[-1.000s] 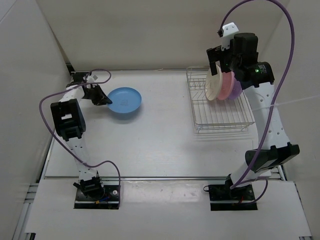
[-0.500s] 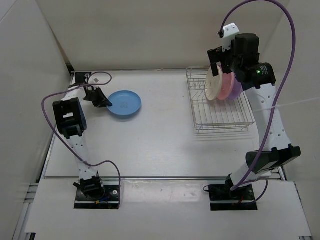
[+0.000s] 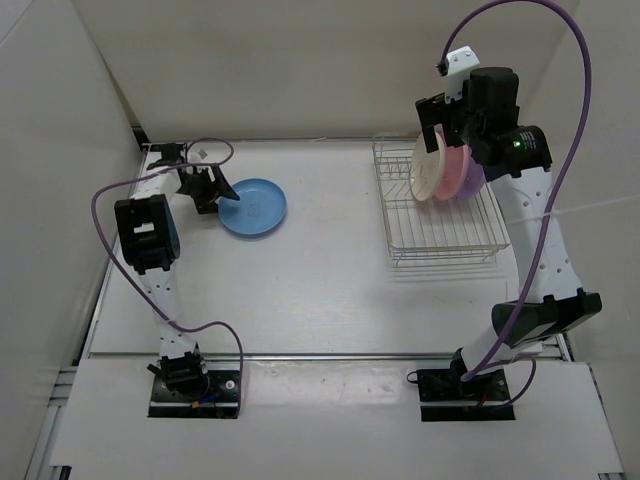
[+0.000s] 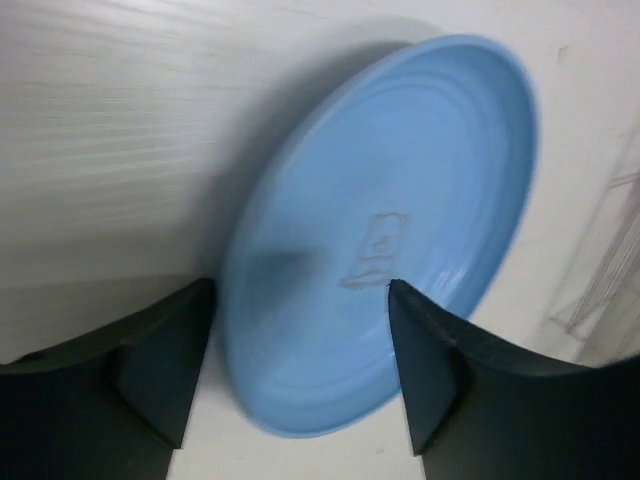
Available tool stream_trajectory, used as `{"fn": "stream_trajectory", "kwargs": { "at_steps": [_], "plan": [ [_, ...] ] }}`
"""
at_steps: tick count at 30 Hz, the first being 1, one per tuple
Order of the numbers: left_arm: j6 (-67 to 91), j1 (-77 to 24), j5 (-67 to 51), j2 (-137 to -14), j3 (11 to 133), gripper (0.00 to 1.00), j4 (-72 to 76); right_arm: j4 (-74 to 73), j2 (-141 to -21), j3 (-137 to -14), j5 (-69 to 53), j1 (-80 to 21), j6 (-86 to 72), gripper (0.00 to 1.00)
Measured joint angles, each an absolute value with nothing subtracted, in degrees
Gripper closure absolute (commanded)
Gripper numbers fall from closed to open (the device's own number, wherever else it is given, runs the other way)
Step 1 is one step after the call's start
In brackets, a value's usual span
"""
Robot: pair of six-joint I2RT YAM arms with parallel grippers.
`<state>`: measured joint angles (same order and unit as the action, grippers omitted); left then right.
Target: Unload the plates from the dish rack
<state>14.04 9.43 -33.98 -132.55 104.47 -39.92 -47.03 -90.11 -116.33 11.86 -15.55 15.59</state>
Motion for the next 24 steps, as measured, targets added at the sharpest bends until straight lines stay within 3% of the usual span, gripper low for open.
{"fn": "stream_trajectory", "kwargs": {
  "at_steps": [1, 9, 24],
  "plan": [
    [13.9, 9.0, -33.7, -132.6, 104.8, 0.00, -40.1, -47.0, -90.1, -116.3, 11.9, -15.6, 15.6, 0.00],
    [11.2, 7.2, -28.6, -131.3, 105.9, 0.00, -43.4, -47.7, -90.7, -114.6, 13.8, -15.9, 15.9, 0.00],
    [-1.8, 8.4, -10.2, -121.0, 101.9, 0.00, -52.4, -47.8, -108.6, -116.3, 20.1, -13.7, 20.2, 0.01]
  ]
}}
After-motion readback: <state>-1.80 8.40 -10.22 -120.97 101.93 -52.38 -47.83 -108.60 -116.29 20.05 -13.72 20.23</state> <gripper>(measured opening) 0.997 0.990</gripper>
